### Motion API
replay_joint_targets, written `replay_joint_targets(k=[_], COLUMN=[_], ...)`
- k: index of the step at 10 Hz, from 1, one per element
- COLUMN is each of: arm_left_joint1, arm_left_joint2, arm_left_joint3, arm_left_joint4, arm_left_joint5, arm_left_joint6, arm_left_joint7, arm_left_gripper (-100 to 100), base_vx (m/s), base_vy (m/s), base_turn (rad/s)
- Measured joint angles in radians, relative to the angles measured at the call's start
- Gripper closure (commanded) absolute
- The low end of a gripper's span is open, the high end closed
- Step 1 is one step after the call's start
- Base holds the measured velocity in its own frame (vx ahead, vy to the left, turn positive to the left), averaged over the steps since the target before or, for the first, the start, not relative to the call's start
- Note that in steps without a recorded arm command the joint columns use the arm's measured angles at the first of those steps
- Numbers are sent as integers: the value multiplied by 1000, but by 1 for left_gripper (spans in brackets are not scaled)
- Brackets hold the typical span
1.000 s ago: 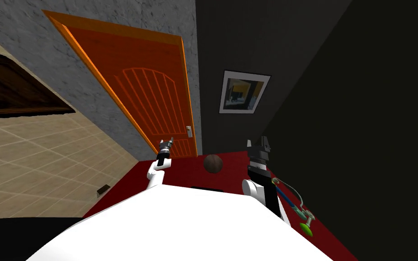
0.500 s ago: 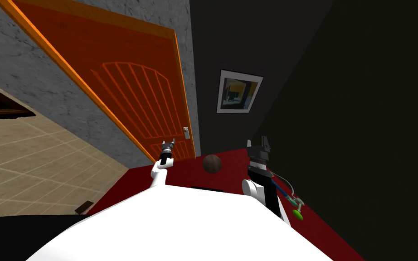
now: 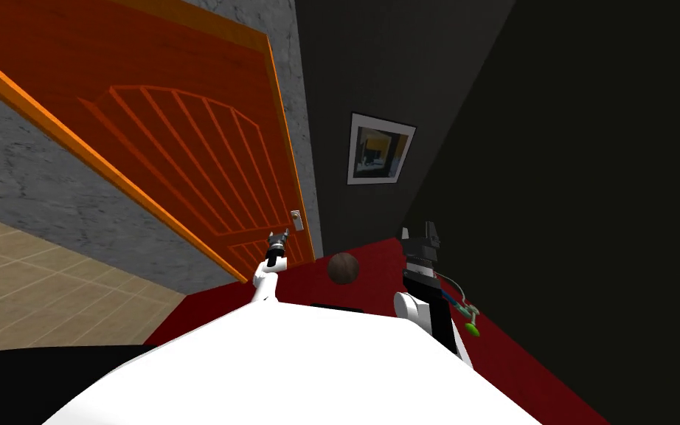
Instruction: Push the door open
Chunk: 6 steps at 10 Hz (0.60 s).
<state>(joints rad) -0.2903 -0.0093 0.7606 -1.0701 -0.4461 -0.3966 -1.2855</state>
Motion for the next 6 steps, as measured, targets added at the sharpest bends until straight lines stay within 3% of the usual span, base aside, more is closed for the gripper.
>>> replay_joint_targets(k=[4,5,6], arm_left_joint1=[-48,-58,-59], arm_left_joint2=[-28,-33,-33], arm_left_joint3=[44,53,54], arm_left_joint4=[78,96,98], arm_left_joint5=[-29,-35,-36], arm_left_joint6=[7,8,8], arm_left_joint7=[-69,-82,-85], arm_left_gripper=[-100,-100,-100], base_vx=[121,68,-116], base_vy=[95,33,48], base_turn=[-155,-32,-90])
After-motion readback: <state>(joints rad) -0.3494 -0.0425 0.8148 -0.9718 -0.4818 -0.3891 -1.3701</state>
